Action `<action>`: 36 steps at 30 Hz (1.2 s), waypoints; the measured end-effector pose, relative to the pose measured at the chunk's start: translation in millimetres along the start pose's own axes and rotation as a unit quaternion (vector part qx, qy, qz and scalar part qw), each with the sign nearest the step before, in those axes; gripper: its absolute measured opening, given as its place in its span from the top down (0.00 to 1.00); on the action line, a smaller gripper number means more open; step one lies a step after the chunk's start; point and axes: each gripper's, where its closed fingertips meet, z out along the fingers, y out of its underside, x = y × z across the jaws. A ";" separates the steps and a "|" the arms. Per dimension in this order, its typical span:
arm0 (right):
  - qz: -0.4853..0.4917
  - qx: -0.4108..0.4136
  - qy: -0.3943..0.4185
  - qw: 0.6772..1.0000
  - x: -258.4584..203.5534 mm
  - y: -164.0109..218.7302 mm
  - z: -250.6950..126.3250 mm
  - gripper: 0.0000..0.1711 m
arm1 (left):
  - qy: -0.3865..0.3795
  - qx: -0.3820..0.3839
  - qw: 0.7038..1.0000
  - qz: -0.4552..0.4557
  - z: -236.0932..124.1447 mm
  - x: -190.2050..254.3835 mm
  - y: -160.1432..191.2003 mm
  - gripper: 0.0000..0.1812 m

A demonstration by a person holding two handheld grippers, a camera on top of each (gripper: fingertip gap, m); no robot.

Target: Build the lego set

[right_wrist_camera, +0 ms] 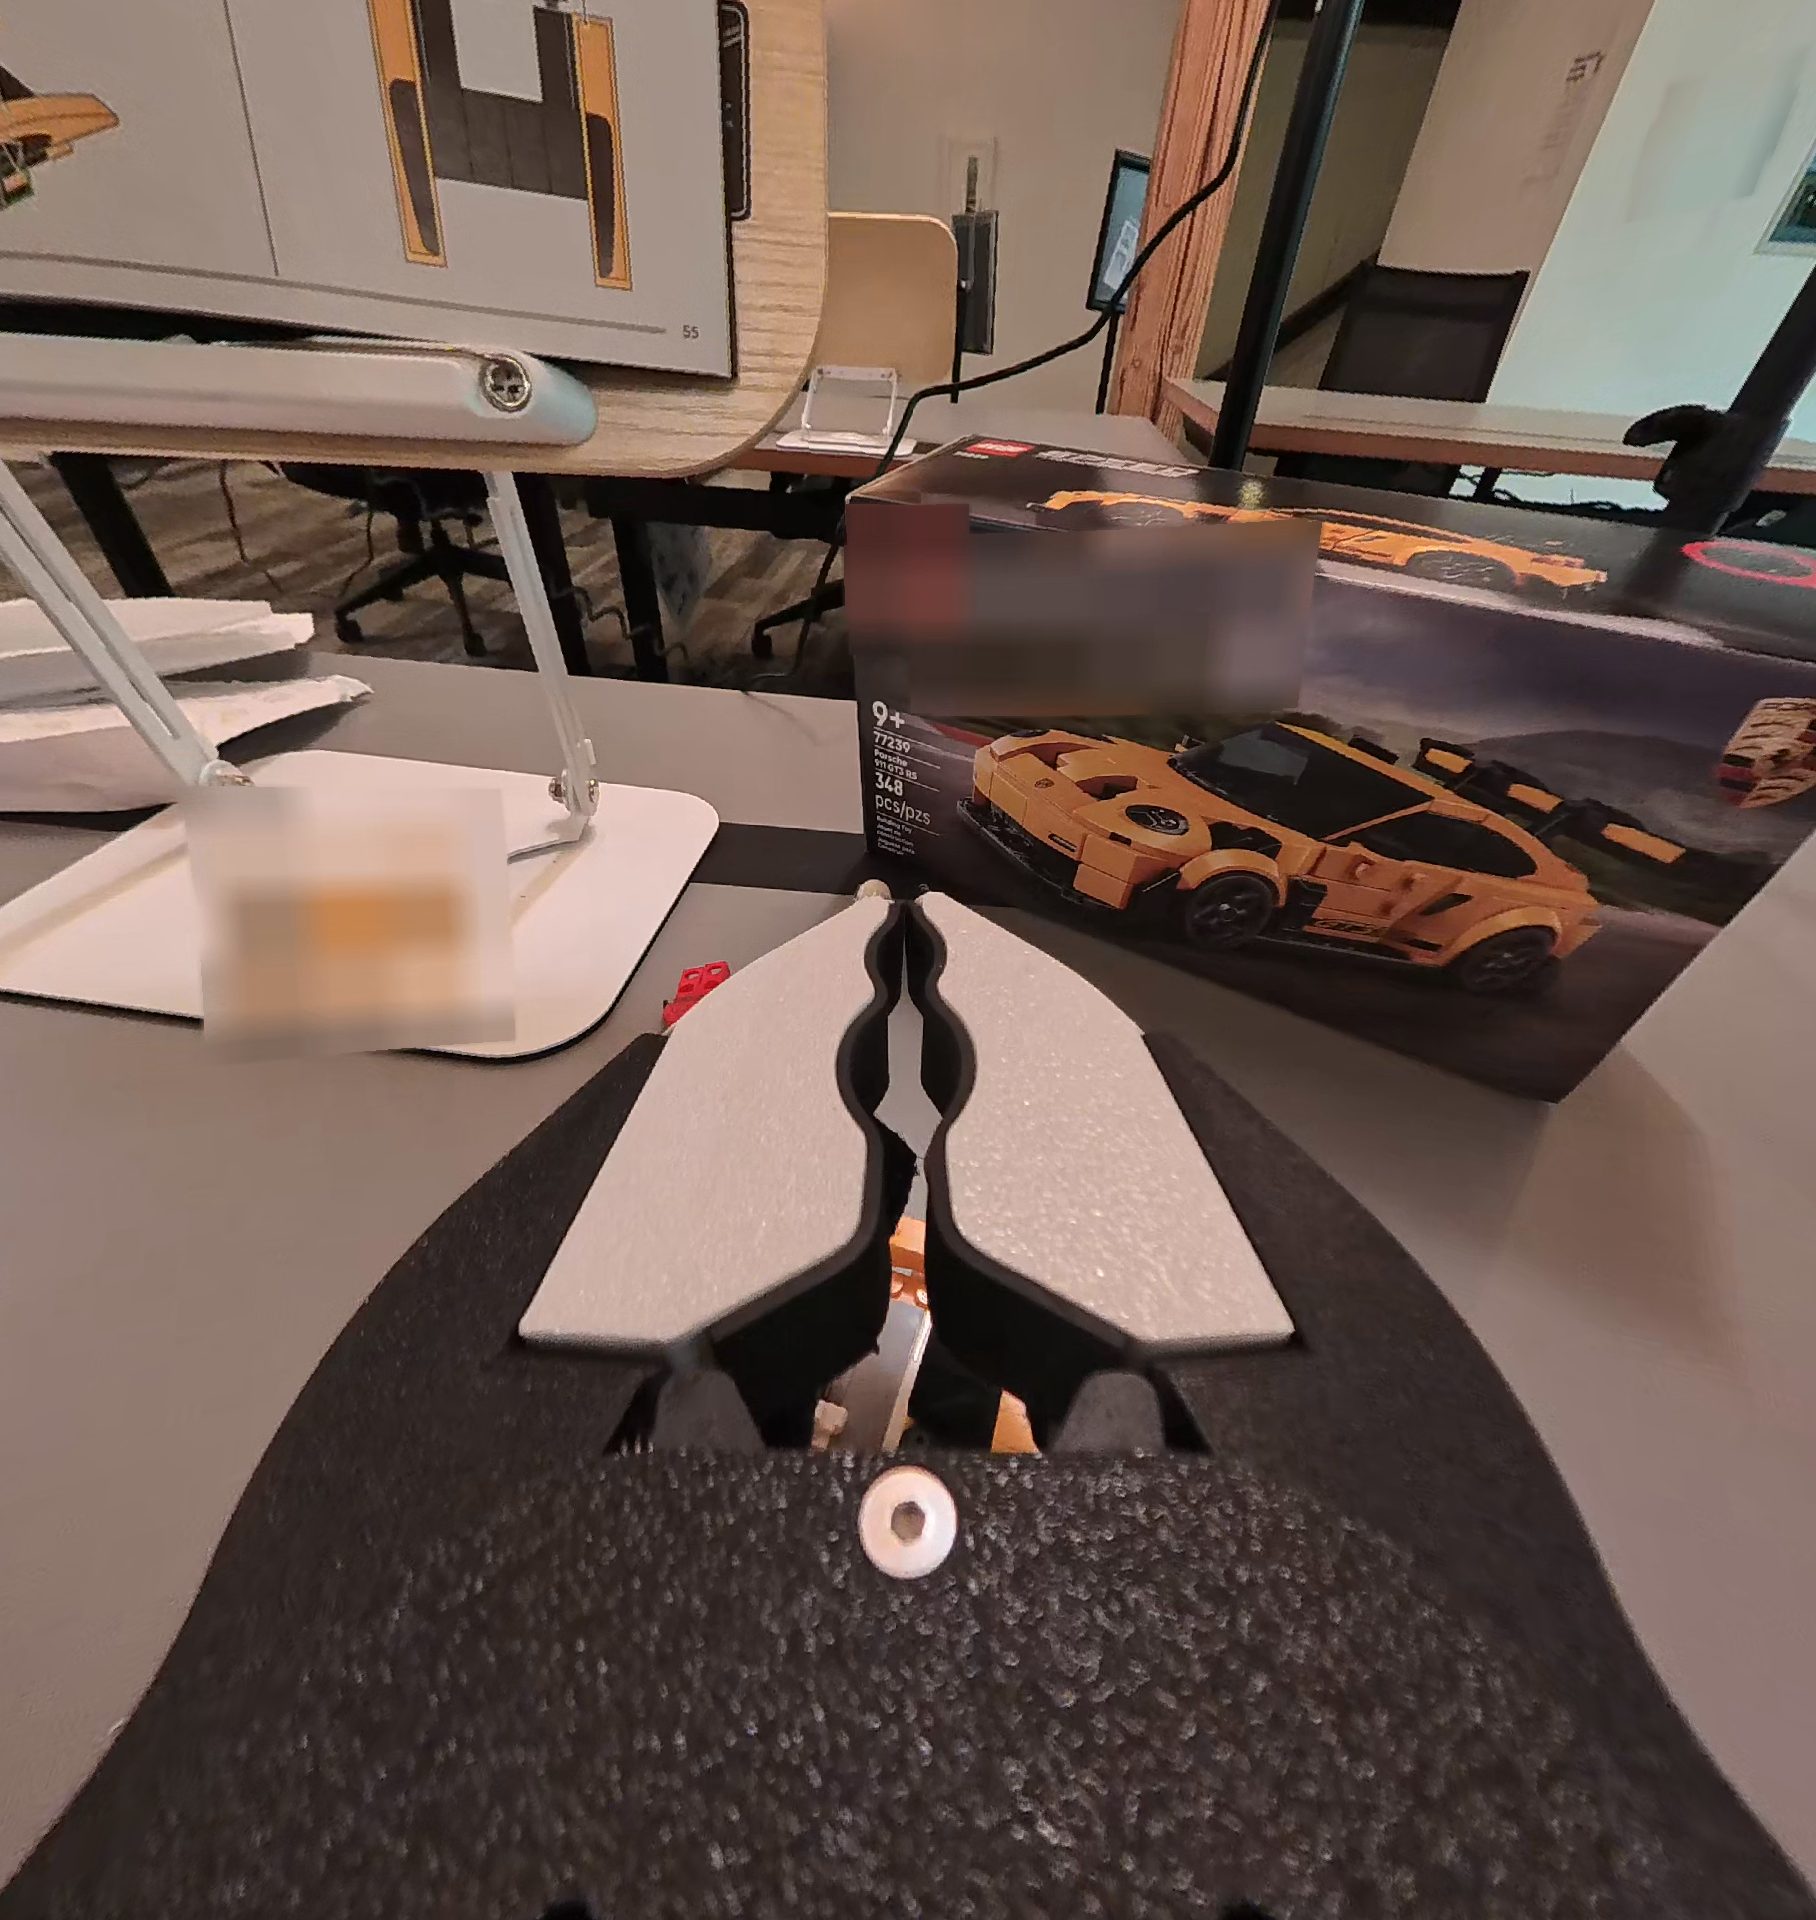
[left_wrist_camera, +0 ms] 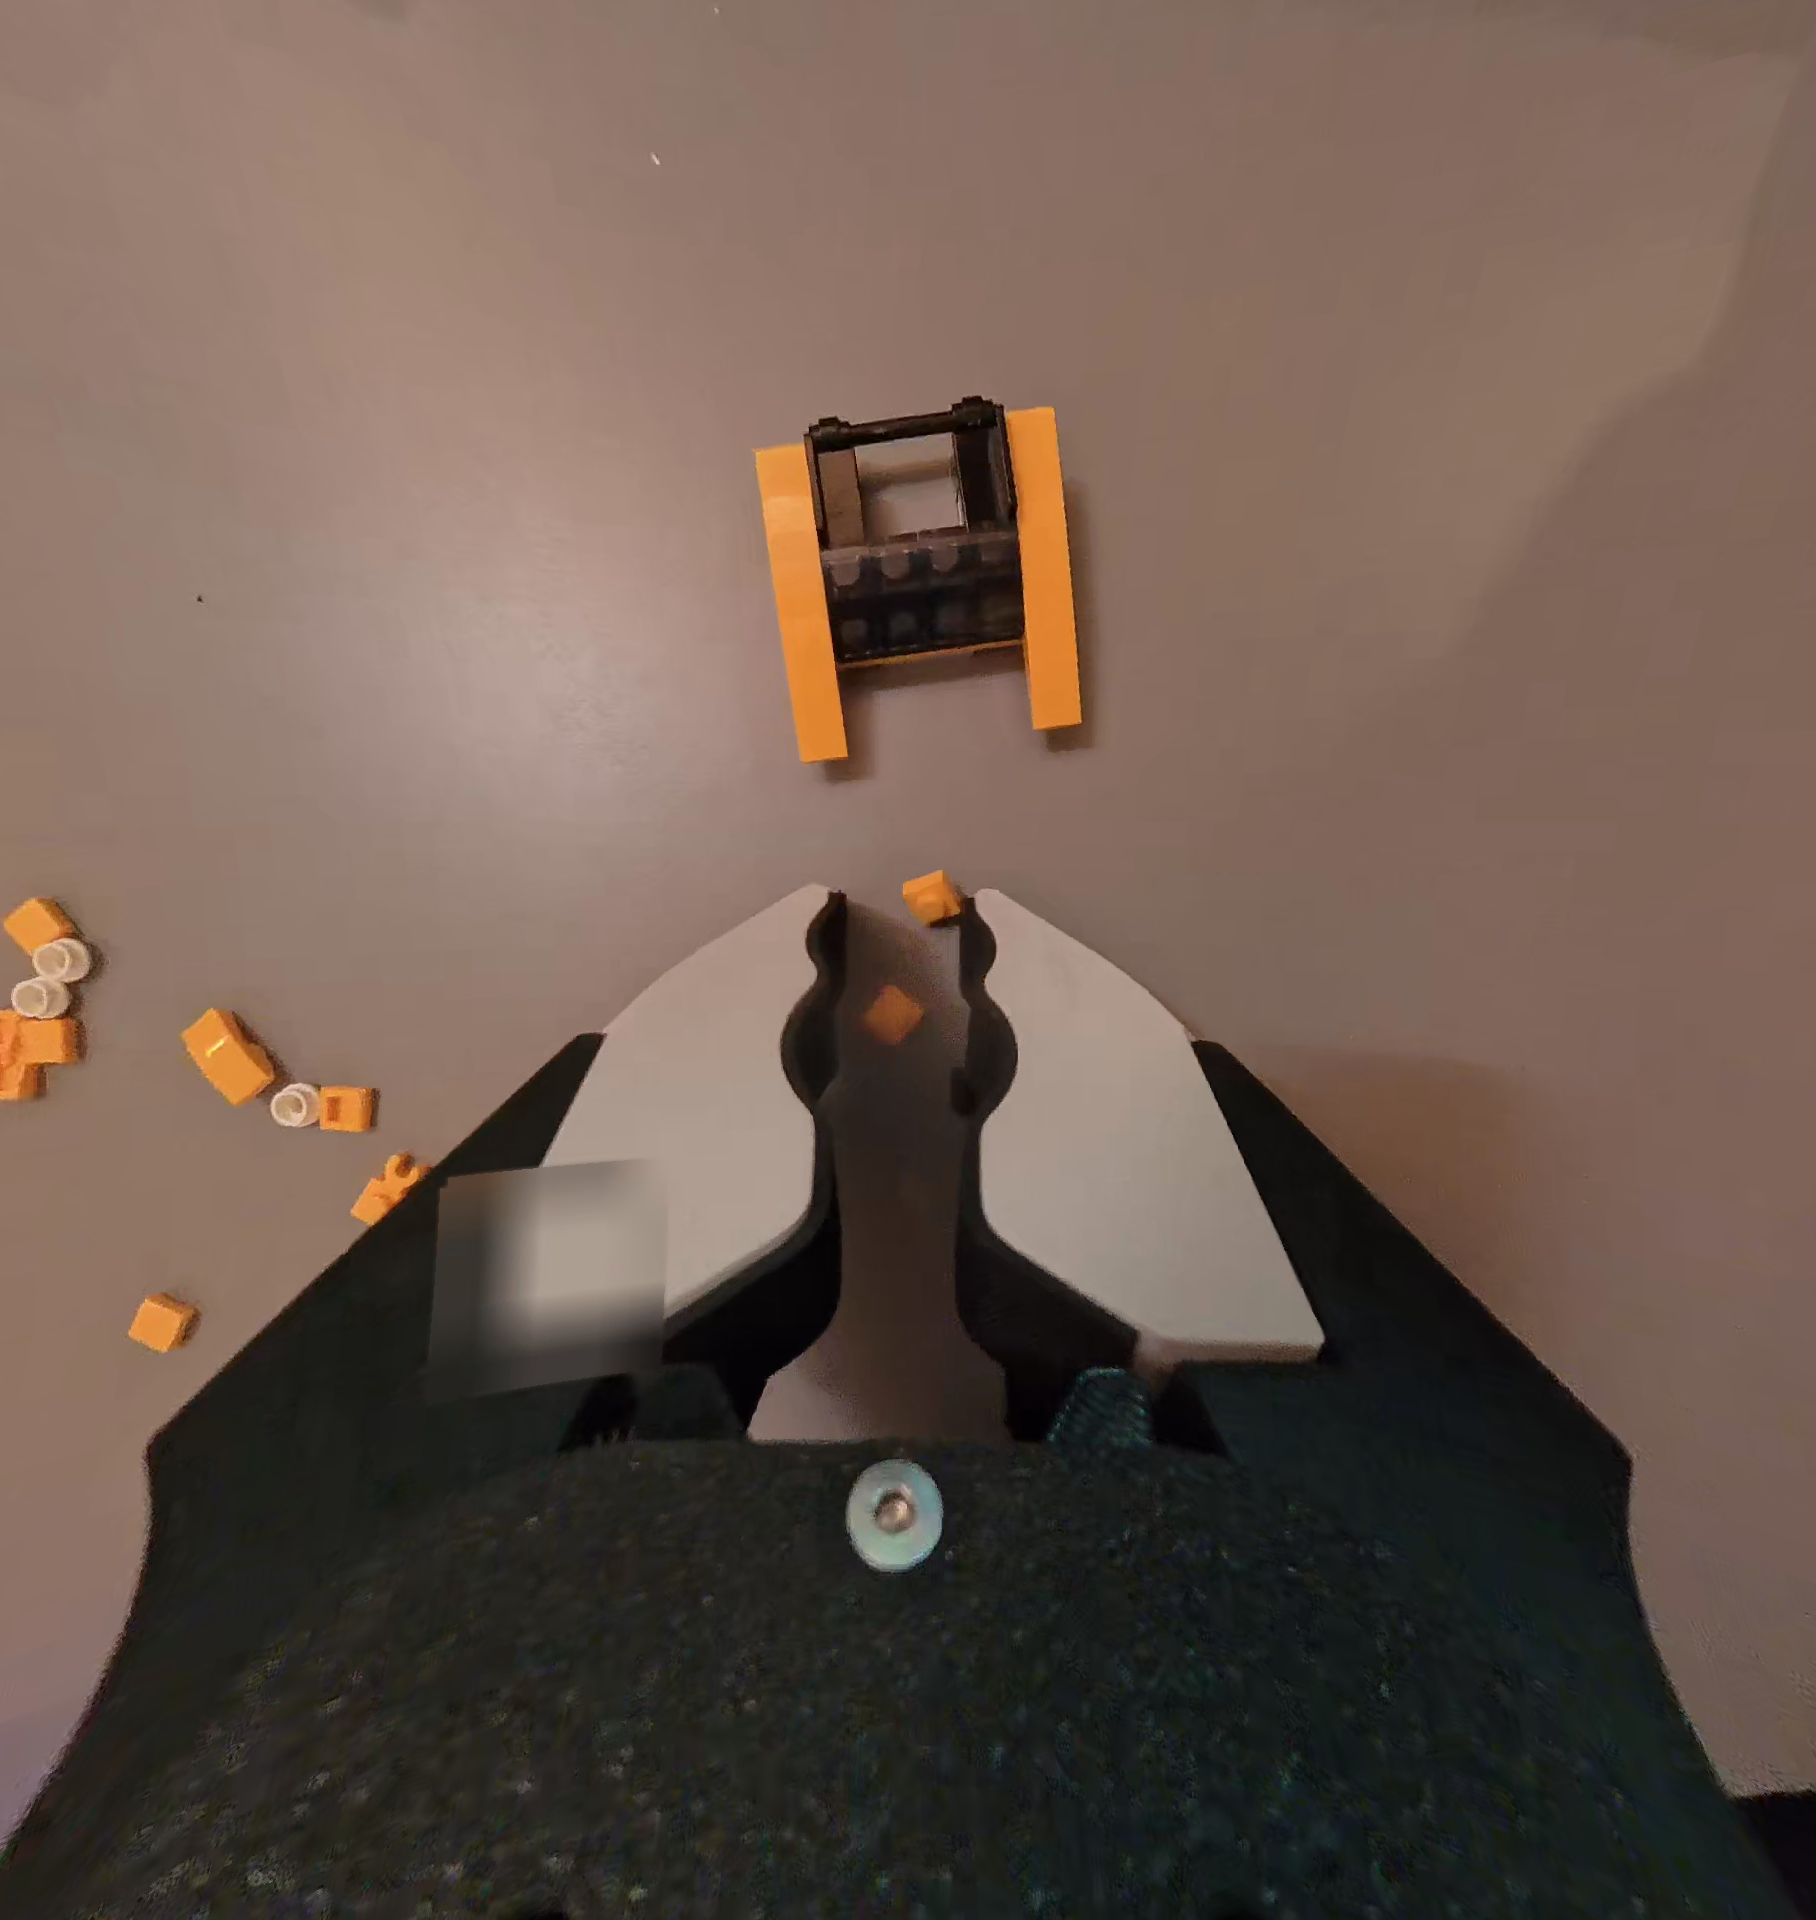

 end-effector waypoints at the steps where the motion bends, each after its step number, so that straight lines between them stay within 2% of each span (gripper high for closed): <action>1: 0.001 0.000 0.000 1.000 0.1 0.1 0.0 1.00 | 0.002 0.011 1.000 -0.001 -0.8 0.0 -2.2 0.87; 6: 0.004 0.001 0.002 1.000 1.0 0.0 0.1 1.00 | 0.023 0.081 0.996 -0.014 -13.2 1.8 -18.3 0.82; 10: 0.005 0.002 -0.001 1.000 -0.2 0.2 0.2 1.00 | 0.018 0.185 0.982 -0.022 -29.6 -2.1 -45.2 0.83; 12: 0.005 0.004 -0.004 1.000 -1.3 -1.3 -0.5 1.00 | -0.011 0.236 0.971 -0.026 -37.5 -11.9 -56.1 0.86; 16: 0.007 0.013 -0.010 1.000 -3.0 -6.9 -3.4 0.99 | -0.058 0.304 0.949 -0.056 -47.7 -34.4 -60.6 1.00; 19: -0.002 0.024 -0.054 0.998 -16.2 -15.6 -8.1 1.00 | -0.059 0.342 0.933 -0.097 -53.1 -46.7 -59.3 1.00; 23: -0.045 -0.001 -0.187 0.981 -60.3 -18.3 -18.2 0.98 | -0.088 0.379 0.911 -0.135 -61.9 -67.7 -54.7 1.00; 25: -0.070 -0.018 -0.270 0.960 -87.1 -17.2 -30.2 0.94 | -0.094 0.387 0.906 -0.145 -62.1 -73.9 -52.0 1.00; 27: -0.099 -0.047 -0.366 0.924 -116.3 -9.9 -49.6 0.84 | -0.095 0.381 0.908 -0.147 -57.6 -76.6 -48.2 1.00; 30: -0.168 -0.118 -0.495 0.845 -152.9 18.7 -90.7 0.70 | -0.116 0.359 0.918 -0.121 -50.5 -78.7 -42.9 1.00; 34: -0.256 -0.177 -0.570 0.761 -180.1 58.5 -129.8 0.58 | -0.109 0.336 0.933 -0.068 -44.9 -68.6 -41.5 1.00; 36: -0.287 -0.196 -0.581 0.737 -188.7 72.4 -139.1 0.55 | -0.095 0.324 0.940 -0.044 -43.0 -62.0 -39.7 1.00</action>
